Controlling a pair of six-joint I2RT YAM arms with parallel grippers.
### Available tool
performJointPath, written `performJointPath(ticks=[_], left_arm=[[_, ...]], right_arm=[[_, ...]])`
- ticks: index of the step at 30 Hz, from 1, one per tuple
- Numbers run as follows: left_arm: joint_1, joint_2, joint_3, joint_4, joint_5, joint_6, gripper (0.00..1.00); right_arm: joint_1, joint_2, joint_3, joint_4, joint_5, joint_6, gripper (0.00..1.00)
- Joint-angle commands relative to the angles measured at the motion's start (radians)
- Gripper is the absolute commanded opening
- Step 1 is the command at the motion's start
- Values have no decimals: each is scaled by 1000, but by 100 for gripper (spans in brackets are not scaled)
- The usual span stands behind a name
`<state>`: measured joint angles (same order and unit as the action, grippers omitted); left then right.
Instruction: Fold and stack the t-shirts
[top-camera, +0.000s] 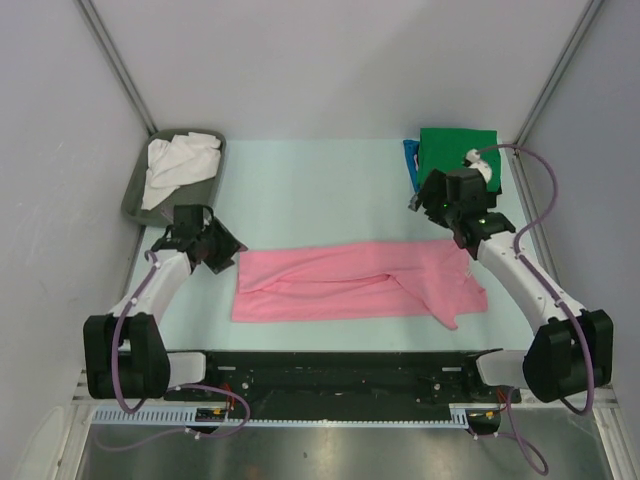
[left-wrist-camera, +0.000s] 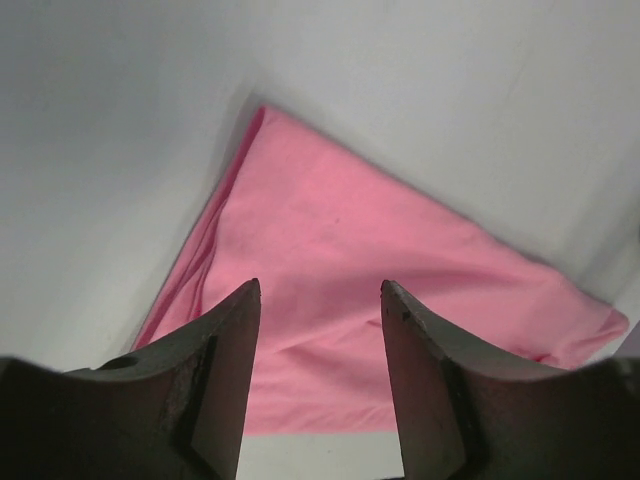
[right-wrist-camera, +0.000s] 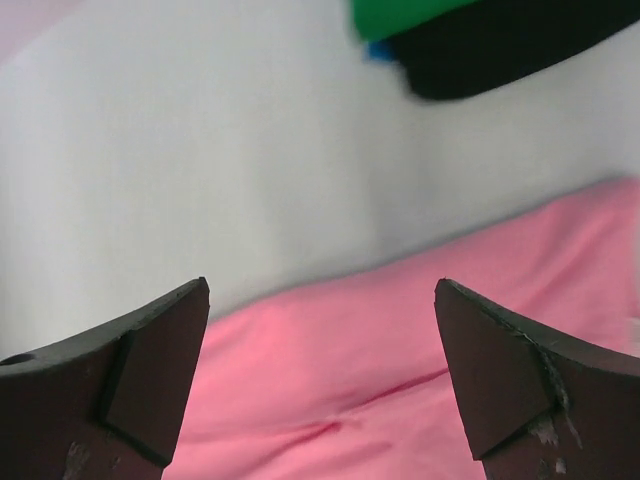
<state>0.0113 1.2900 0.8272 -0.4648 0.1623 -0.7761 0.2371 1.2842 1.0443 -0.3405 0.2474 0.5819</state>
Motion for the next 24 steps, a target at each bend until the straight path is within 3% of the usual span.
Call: performJointPath(ticks=[1,5,14,18,22,24], left_arm=[[-31,-92,-126,-9,60,2,54],[-47,-149,-213,18,74,-15,51],[-73,-184,-266,45,59,-37,50],[-73,-153,-238,46,13,-25,50],[-73,-129,-223,49,3,-15,50],[-74,-123,-232,71,16,-17,50]], right_arm=[[127,53,14,6,-322,-19,100],[212,86,13,-32,-269,-10,100],[217,-52,-173,-69,-198,111,100],[157,-163,-272,-87,-91,165,100],[-14,-255,-365,-91,-167,188,100],[-39,-269,-392,-94,-198,184,100]])
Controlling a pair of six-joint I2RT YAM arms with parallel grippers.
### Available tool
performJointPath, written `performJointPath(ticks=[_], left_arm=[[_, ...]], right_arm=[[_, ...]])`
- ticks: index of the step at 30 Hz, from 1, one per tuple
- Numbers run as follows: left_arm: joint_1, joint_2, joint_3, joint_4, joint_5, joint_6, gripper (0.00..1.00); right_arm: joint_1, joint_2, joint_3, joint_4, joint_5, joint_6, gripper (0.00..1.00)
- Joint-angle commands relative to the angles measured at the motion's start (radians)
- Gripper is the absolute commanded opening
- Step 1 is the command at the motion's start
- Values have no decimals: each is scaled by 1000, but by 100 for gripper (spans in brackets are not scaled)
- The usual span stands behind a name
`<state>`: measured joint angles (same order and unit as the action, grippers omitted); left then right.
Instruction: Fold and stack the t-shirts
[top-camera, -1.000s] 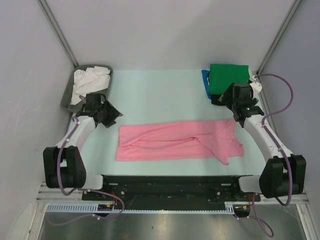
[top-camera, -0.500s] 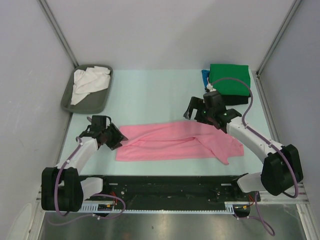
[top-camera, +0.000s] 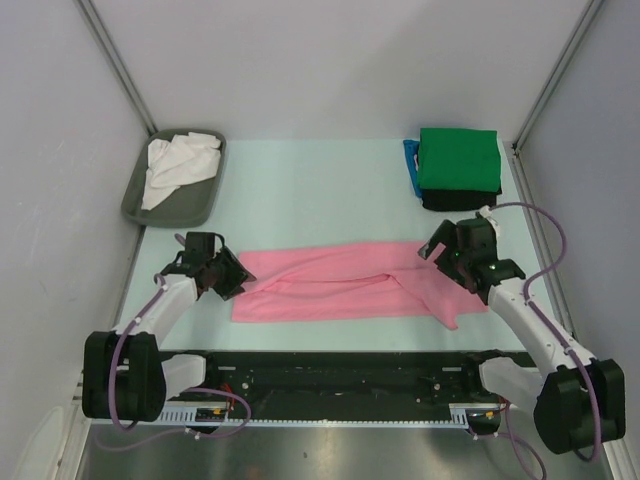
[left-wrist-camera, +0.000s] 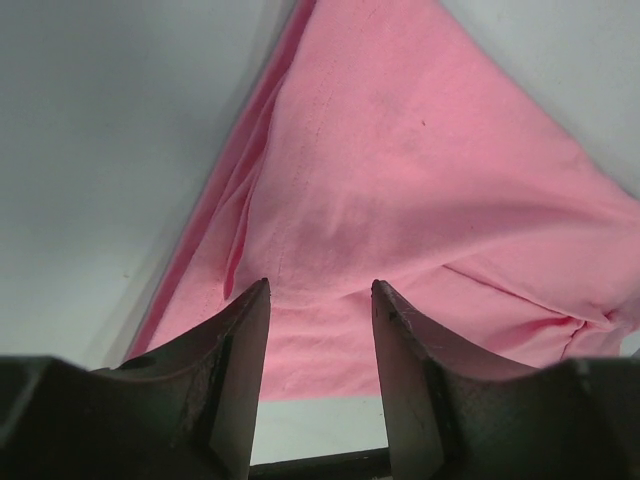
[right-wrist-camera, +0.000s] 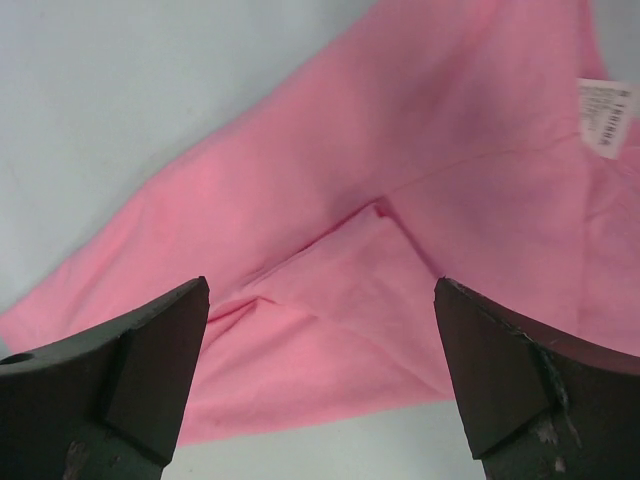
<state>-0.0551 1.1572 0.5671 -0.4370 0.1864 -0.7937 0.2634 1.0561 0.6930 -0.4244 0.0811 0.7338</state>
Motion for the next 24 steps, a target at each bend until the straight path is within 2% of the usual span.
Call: performJointPath(ticks=[1,11,13,17,24], left_arm=[[-8,15,22,47,-1,-2,50],[-9,9,1,49,-10,22,49],[-9,9,-3,52,-13,24,49],[-9,22,2,57,-11,31,49],[-9,35,-12,73,-12,33,49]], right_arm=[[-69,-39,-50,-7,-56,33,100],[-70,108,-110,142,-106,47,99],[-79,130,-110,170,-92,47,95],[-102,151,-101,251,-96,55,80],[-113,209,-70,260,-103,42,64]])
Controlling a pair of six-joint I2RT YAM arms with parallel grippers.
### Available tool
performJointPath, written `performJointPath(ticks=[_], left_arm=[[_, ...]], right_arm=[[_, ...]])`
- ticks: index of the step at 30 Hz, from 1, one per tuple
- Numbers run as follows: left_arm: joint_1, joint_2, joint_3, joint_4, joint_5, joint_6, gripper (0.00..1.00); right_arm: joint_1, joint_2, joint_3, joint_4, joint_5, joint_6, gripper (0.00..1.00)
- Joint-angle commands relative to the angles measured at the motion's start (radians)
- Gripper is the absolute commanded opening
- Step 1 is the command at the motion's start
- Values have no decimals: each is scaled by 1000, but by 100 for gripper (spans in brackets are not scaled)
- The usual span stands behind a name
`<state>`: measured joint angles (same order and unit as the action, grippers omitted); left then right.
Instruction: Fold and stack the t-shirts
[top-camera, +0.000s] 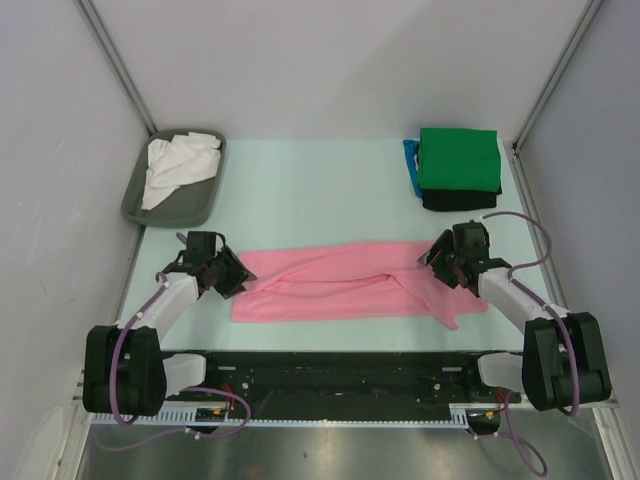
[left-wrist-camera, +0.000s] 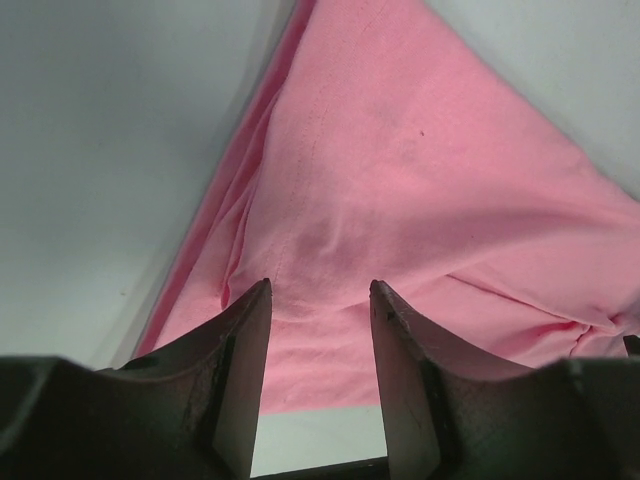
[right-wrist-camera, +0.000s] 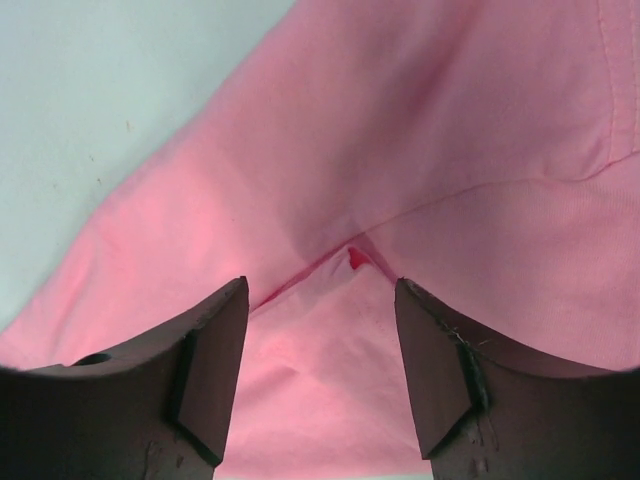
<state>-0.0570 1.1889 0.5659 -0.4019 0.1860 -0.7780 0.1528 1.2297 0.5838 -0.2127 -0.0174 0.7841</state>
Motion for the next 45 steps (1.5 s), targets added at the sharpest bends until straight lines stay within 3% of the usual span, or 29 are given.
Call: performJointPath(ticks=[1,4,7,13,15,23,27,33,36,40,41,42,43,45], left_arm=[[-7,9,-12,43,-10,16,49],[-7,24,-17,51,-7,16,49],[-7,35,-21,61,-5,16,49],[-7,40,-20,60,-10,20,49],[-7,41,-21,60,-14,22,49],[-7,40,-24,64,-6,16,49],[-7,25,-32,72,3,9,49],[-7,14,-52,87,12,0,49],[-7,9,-61,94,18,-1,49],[-7,-2,-70,97,20,0,49],[-7,-6,-70,95,21,0,49],[-7,-8,-72,94,21,2,49],[-7,-9,-72,94,18,5,49],[-7,-11,-67,86,21,8,49]], right_arm=[[-2,46,37,49,-7,-6,63],[1,88,39,53,-16,-5,60],[11,114,39,75,-18,-3,49],[11,120,39,82,-9,-8,18],[13,108,44,70,0,-11,1],[89,-62,97,-91,60,-45,0],[186,-142,103,-206,76,-25,0],[434,-217,100,-341,161,50,0],[568,-231,100,-393,232,99,13],[660,-257,100,-436,365,149,52],[662,-278,102,-439,404,149,65],[660,-318,102,-444,445,146,94],[657,-338,102,-442,533,141,100],[596,-360,102,-417,586,80,100]])
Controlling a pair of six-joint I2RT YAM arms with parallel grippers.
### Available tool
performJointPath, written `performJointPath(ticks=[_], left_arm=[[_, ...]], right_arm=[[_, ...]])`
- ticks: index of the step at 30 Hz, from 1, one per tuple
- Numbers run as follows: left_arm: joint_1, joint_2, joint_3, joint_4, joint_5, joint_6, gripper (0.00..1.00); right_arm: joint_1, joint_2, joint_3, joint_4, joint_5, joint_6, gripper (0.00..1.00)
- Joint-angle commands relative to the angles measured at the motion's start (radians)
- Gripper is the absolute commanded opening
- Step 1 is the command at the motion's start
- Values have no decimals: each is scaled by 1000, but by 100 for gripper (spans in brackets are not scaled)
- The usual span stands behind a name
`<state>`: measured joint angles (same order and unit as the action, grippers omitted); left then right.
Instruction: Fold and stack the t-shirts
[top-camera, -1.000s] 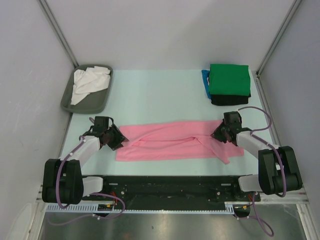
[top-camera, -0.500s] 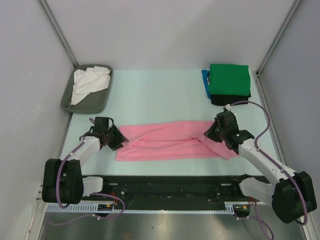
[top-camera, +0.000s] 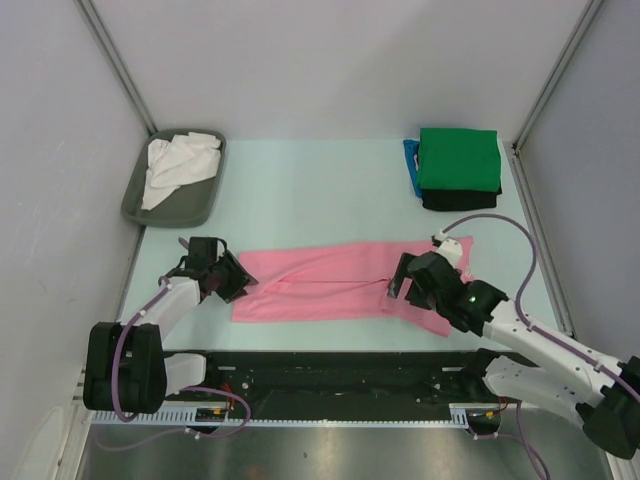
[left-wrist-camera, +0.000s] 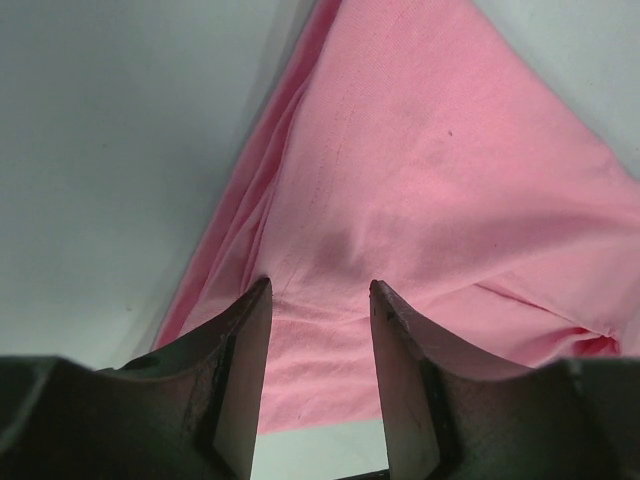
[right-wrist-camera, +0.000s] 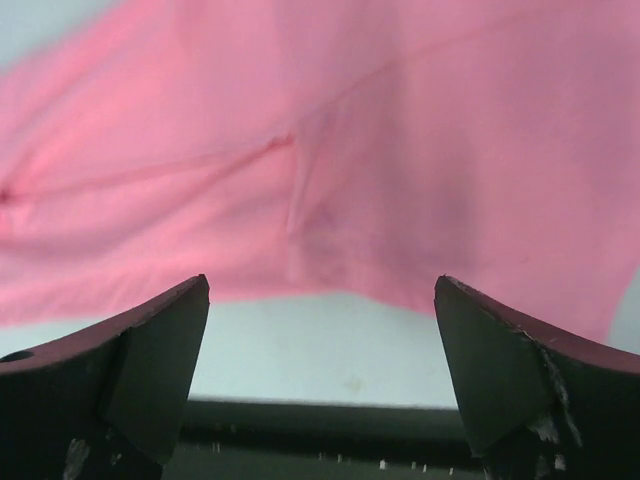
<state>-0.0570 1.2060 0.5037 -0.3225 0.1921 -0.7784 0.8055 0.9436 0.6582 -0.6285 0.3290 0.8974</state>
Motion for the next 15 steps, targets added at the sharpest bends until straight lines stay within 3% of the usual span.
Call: performJointPath(ticks=[1,9,15], left_arm=[[-7,-29,-4,5,15,10,49],[-7,-28,15,-9,21,24,49],[-7,-31,33,-23,36,37,49]], right_arm=[[-99,-72,26,12,249,-60,100],[-644,154,21,168,99,-186,100],[-798,329,9,297,-59,-196,100]])
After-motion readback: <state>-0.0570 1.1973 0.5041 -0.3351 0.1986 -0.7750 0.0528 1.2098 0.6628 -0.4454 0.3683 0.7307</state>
